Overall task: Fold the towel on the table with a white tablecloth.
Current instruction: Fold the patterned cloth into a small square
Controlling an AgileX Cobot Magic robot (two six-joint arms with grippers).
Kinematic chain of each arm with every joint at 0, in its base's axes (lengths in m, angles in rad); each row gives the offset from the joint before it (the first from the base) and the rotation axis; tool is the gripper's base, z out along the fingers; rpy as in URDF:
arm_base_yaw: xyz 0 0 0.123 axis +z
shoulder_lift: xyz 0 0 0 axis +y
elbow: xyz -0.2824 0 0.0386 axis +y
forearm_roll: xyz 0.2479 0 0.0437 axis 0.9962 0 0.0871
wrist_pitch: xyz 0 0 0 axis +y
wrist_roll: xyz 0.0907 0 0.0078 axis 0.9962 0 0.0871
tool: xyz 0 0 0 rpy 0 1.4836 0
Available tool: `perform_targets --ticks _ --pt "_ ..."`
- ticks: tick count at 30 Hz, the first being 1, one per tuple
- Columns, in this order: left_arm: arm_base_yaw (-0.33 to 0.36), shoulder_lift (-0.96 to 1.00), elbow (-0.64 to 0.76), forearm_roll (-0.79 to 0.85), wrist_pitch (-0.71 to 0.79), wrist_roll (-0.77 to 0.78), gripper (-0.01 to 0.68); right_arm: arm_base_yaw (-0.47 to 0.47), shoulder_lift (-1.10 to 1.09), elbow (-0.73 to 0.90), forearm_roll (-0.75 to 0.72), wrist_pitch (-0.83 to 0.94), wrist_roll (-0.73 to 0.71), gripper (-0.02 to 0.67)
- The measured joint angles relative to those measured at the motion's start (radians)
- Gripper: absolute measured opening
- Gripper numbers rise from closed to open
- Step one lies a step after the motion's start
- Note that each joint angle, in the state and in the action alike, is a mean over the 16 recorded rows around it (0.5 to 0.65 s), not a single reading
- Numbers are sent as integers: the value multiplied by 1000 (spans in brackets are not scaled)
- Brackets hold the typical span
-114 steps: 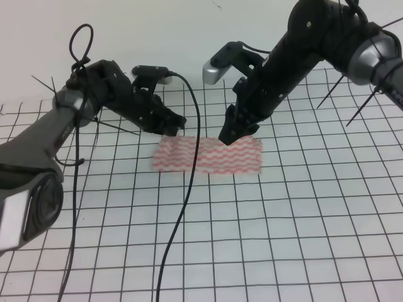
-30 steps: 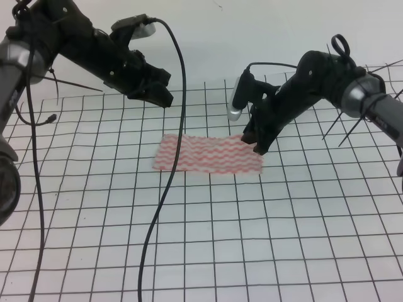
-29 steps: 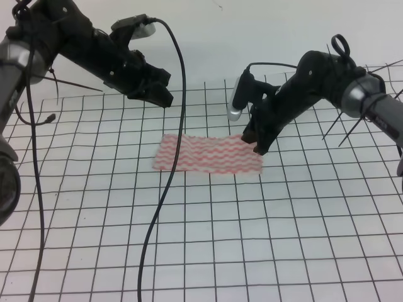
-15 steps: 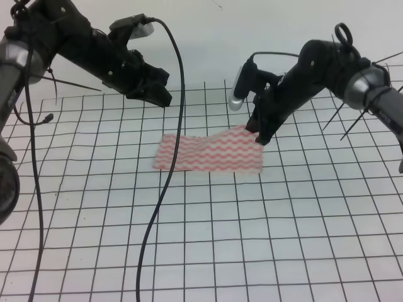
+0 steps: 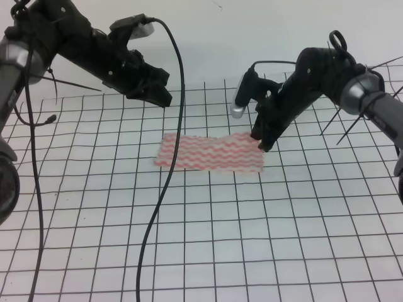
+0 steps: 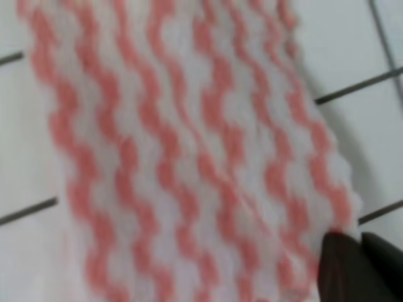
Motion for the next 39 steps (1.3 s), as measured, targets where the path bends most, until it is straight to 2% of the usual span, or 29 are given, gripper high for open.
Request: perform_targets --ticks 6,11,15,19,24,39 --pt "0 1 0 1 0 2 0 0 -12 0 -8 -40 144 188" --pt "0 2 0 1 0 4 0 0 -32 -1 -22 -21 350 290" --pt "0 2 0 0 0 5 0 -1 -46 -1 -33 31 530 340" --pt "0 2 0 -3 0 6 0 0 -48 -1 -39 93 679 347" --pt "0 2 0 -7 0 6 0 0 -31 0 -38 152 768 340" --pt "1 2 0 -19 0 18 0 16 12 1 23 173 800 319"
